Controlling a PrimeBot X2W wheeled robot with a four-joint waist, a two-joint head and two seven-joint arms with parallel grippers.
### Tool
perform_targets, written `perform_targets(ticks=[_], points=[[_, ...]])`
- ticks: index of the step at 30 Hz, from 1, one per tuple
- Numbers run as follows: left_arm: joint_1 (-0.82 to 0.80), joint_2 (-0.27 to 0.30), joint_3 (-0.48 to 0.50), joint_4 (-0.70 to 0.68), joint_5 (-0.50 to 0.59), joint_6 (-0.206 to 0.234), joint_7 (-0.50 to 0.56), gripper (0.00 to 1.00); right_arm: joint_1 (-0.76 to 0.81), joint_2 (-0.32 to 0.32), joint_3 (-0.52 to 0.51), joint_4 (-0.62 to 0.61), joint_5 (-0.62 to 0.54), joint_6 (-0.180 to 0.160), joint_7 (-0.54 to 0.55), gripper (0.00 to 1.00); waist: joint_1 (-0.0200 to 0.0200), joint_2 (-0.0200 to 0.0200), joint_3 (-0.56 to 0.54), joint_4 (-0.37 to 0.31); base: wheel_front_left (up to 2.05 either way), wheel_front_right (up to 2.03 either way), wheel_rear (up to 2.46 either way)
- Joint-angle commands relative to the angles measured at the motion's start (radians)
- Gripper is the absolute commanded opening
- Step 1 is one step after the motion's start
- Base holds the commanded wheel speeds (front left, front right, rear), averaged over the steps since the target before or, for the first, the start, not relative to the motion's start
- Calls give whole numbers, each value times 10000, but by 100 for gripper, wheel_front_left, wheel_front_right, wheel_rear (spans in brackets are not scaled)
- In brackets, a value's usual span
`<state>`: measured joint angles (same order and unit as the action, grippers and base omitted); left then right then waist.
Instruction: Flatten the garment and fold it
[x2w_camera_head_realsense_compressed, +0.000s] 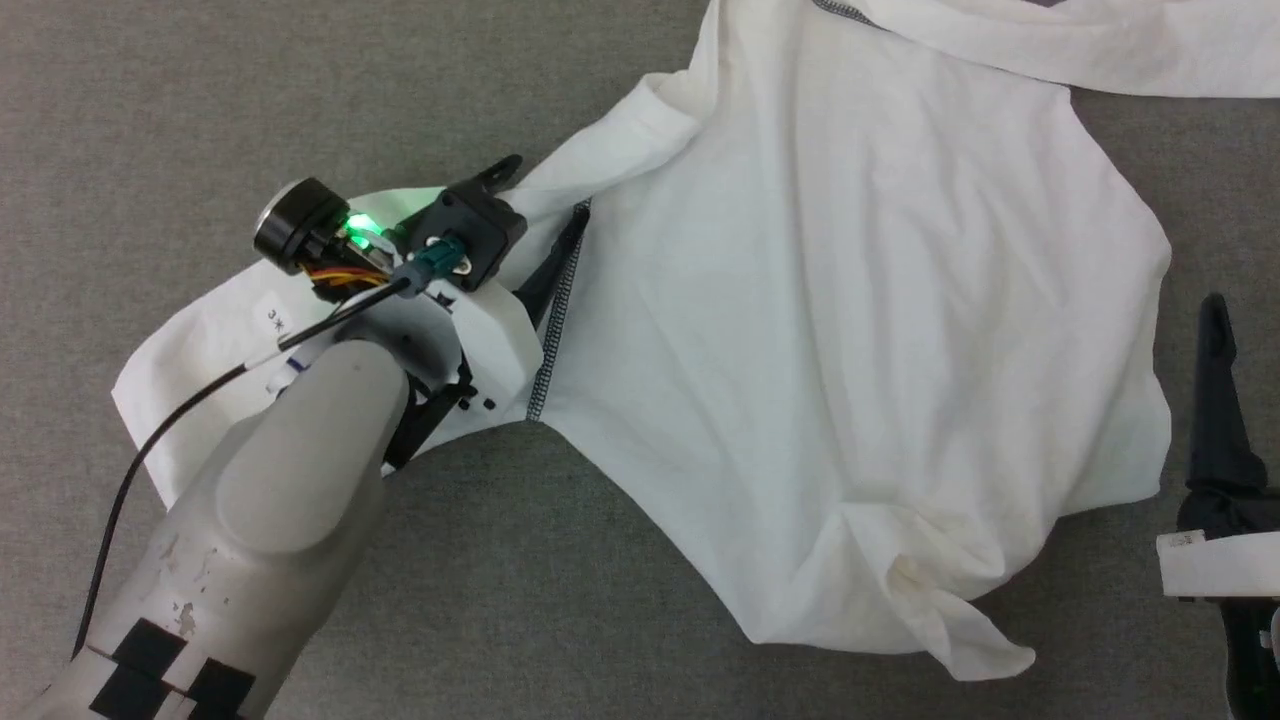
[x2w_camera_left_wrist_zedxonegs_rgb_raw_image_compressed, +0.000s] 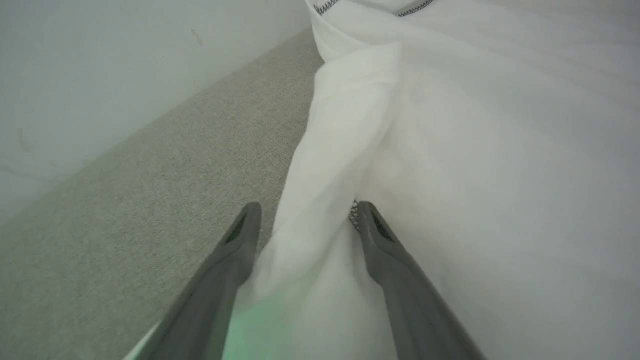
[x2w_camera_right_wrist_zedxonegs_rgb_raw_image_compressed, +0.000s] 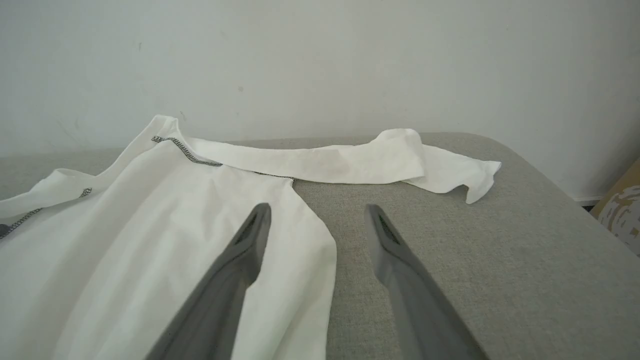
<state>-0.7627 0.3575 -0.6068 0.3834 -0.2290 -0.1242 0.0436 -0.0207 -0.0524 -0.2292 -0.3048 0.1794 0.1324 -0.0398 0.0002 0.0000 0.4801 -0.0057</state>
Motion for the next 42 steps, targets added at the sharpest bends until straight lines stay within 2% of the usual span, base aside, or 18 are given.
perform_targets(ticks=[1, 2, 3, 10, 14, 18, 19, 20, 21, 24, 32, 37, 42], points=[[-206, 23, -36, 152, 4, -64, -131, 74, -176, 22, -6, 23, 81, -17, -63, 100, -2, 0, 174, -125, 0, 0, 0], [-253, -10, -26, 229, -17, -62, -228, 22, -199, 22, -20, 33, 78, -17, -58, 100, -2, 0, 181, -117, 0, 0, 0], [-284, -44, -15, 290, -53, -63, -322, 0, -221, 22, -35, 45, 72, -17, -50, 100, -2, 0, 169, -102, 0, 0, 0], [-324, -299, 374, 148, -1051, -63, -495, 0, -189, 22, -144, 125, 59, -17, 61, 100, -2, 0, -193, 114, 0, 0, 0], [-548, -163, 838, -159, -1943, -64, -13, 0, -168, 22, -76, 96, 115, -17, 144, 100, -2, 0, -137, 168, 0, 0, 0], [-930, -52, 1341, 330, -2614, -38, 498, 0, -246, 22, 79, 26, 162, -17, 276, 100, -2, 0, 195, 135, 0, 0, 0], [-1038, -31, 1436, 541, -2661, 35, 524, 4, -285, 22, 114, 0, 166, -17, 286, 100, -2, 0, 288, 106, 0, 0, 0], [-1130, -16, 1499, 759, -2662, 123, 523, 25, -325, 22, 139, -9, 175, -17, 295, 100, -2, 0, 369, 74, 0, 0, 0], [-1215, 2, 1523, 962, -2605, 220, 485, 100, -357, 22, 150, -10, 179, -17, 304, 100, -2, 0, 438, 47, 0, 0, 0], [-1383, -104, 1584, 1344, -2514, 395, 53, 100, -398, 22, 103, -1, 162, -17, 322, 100, -2, 0, 558, 25, 0, 0, 0], [-1266, -398, 1639, 1484, -2572, 472, -983, 100, -386, 22, 61, 244, 196, -17, 346, 100, -2, 0, 190, 382, 0, 0, 0], [-580, -202, 1607, 490, -2355, 807, -1519, 100, -339, 22, 130, 437, 198, -17, 370, 100, -2, 0, -381, 601, 0, 0, 0], [836, 26, 1449, -1383, -2327, 1228, -1460, 100, -109, 22, 54, 567, 287, -17, 422, 100, -2, 0, -865, 731, 0, 0, 0]])
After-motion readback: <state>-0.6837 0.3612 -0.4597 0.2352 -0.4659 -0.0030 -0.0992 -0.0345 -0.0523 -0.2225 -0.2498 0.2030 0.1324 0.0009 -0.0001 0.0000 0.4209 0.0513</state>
